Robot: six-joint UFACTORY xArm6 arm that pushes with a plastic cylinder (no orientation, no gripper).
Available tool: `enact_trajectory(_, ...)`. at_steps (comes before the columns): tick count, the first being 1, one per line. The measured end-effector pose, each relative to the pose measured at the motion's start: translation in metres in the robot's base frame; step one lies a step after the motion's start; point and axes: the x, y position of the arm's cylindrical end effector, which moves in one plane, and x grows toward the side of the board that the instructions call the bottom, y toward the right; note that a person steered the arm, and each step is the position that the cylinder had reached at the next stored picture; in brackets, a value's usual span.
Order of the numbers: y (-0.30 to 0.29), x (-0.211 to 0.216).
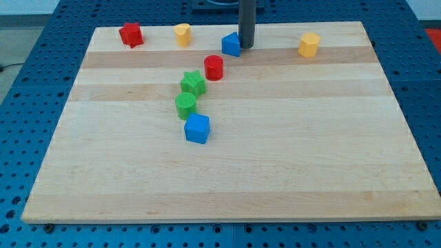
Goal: Push the yellow heart slightly down
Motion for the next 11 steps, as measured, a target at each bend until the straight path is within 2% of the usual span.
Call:
enact_trajectory(2, -0.031, 0.000)
enact_trajectory(4, -0.023, -0.045)
enact_trajectory(5, -0.066, -0.062)
enact_trajectory(6, -0.099, -0.063)
enact_trajectory(8, -0.127, -0.056)
enact_trajectory(11, -0.130, -0.035)
